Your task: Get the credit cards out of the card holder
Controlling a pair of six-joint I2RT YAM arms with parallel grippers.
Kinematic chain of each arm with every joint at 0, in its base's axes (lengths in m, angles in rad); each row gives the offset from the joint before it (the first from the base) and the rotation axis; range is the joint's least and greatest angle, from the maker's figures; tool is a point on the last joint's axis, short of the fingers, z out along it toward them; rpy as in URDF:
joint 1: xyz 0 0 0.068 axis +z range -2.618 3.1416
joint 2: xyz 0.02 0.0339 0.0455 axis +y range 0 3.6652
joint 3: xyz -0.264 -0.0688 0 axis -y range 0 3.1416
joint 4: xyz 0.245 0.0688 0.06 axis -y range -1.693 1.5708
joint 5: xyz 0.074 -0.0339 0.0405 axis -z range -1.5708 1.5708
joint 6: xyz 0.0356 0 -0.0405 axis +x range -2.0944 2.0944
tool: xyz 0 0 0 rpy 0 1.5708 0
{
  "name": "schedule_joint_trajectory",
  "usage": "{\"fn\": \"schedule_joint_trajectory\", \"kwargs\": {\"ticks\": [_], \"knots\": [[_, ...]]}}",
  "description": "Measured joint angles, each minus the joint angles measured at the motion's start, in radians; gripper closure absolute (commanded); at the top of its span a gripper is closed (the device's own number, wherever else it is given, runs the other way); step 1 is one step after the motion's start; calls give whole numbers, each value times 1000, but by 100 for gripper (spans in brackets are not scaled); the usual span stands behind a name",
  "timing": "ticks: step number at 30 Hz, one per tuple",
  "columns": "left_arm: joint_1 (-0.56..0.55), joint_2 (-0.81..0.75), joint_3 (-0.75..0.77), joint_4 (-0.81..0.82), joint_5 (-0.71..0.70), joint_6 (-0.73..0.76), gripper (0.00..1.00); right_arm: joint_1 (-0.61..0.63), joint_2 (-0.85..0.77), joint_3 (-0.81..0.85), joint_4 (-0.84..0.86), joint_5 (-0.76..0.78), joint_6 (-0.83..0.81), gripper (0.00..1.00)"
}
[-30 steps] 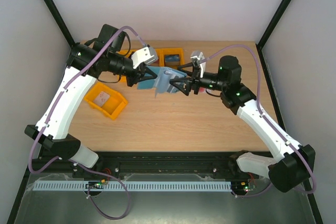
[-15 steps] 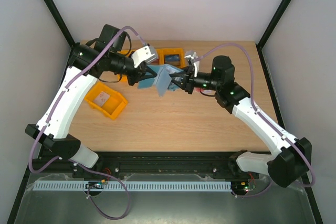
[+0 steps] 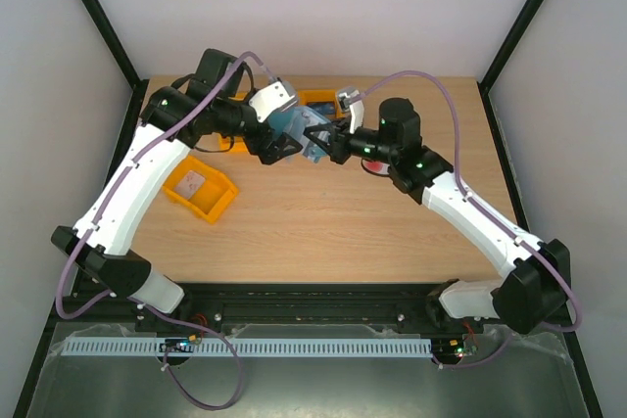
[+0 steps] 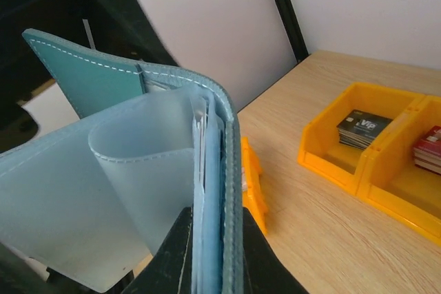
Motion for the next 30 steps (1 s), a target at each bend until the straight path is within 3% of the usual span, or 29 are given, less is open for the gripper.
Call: {"fn": "schedule_joint_trajectory", "kwargs": {"ticks": [4, 6, 10, 12, 14, 18, 20, 24, 30], "knots": [[-13, 10, -8, 36, -72, -19, 4, 21, 0, 15, -10, 21, 10, 98], [-14, 11, -11, 58, -111, -28, 21, 21, 0, 15, -12, 21, 11, 98], [-14, 12, -28, 83, -166, -39, 78, 20, 0, 15, -23, -2, 6, 98], [-14, 10, -33, 83, -163, -35, 94, 18, -1, 15, -25, -13, -1, 98], [-14, 6, -38, 82, -148, -34, 98, 16, -6, 14, -27, -23, -9, 94], [0, -5, -39, 77, -98, -27, 98, 13, -29, 12, -46, -48, -41, 57], [22, -7, -39, 71, -64, -26, 98, 12, -52, 10, -55, -59, -66, 48], [87, -12, -39, 48, 16, -26, 98, -13, -124, -28, -60, -76, -112, 43], [108, -30, -39, 10, 120, -10, 98, -49, -145, -60, -64, -76, -129, 45]]}}
